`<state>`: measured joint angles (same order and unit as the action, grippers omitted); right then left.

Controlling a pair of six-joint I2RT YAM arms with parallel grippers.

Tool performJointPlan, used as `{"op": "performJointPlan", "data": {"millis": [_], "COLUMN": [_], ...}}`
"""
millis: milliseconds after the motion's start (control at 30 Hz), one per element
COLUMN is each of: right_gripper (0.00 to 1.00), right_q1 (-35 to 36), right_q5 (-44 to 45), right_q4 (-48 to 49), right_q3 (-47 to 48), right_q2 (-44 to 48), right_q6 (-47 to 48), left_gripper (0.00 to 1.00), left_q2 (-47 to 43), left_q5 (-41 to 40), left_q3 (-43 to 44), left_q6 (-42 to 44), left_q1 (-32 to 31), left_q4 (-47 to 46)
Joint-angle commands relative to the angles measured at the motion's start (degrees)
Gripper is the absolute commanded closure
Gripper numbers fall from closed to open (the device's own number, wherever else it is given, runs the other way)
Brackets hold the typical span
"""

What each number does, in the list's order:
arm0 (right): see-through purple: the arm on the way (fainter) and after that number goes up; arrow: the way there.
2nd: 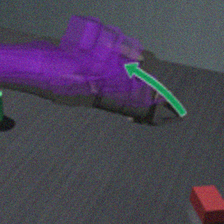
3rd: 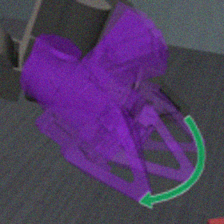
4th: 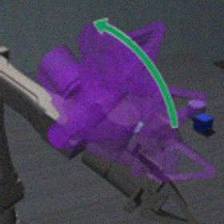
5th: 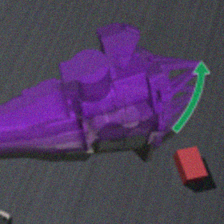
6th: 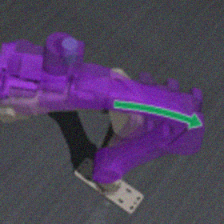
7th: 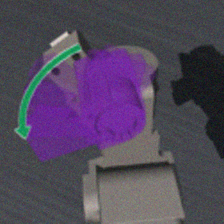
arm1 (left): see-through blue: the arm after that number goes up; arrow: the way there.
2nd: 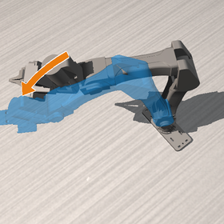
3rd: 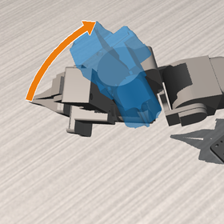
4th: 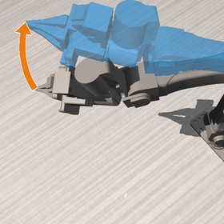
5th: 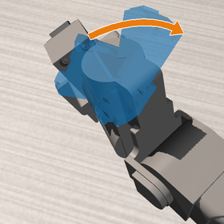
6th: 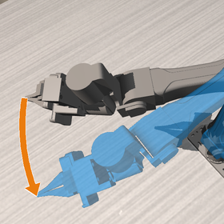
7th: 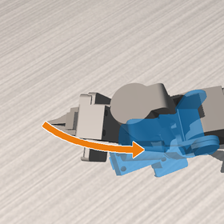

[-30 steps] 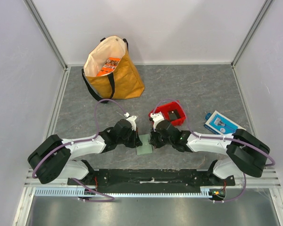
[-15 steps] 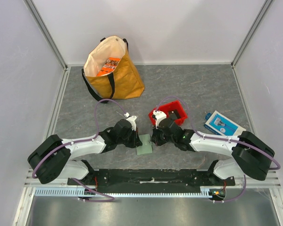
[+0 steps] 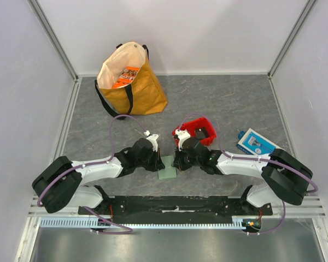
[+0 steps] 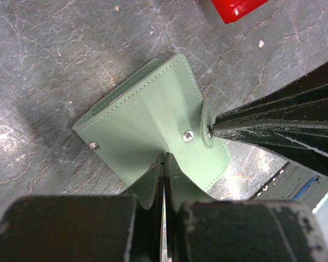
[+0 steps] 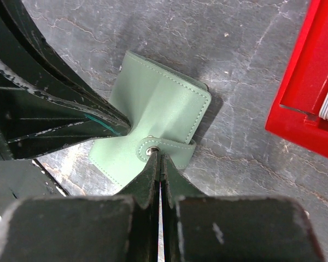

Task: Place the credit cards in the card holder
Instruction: Close the card holder at the center of the board.

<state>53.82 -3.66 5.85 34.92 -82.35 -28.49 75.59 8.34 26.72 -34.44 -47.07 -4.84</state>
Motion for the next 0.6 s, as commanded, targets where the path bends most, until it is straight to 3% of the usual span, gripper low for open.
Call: {"op": "performJointPlan", "data": {"millis": [0, 567], "right_gripper": [1.0, 1.0], "right_q1": [-0.12, -0.12], "right_q5": [-1.7, -2.93], "right_q4": [3.03, 4.08], "right_q3": [1.21, 2.09], "right_q2": [-0.53, -3.43], "right_q6": [-0.69, -0.51], "left_gripper": [0.98, 0.98], "left_q2": [0.52, 1.49], "left_q5": [-2.36, -1.75], "left_q3": [-0.44, -0.35], "left_q6": [3.23, 3.58], "left_q1": [-0.13, -0.13], "left_q4": [4.14, 3.26]}}
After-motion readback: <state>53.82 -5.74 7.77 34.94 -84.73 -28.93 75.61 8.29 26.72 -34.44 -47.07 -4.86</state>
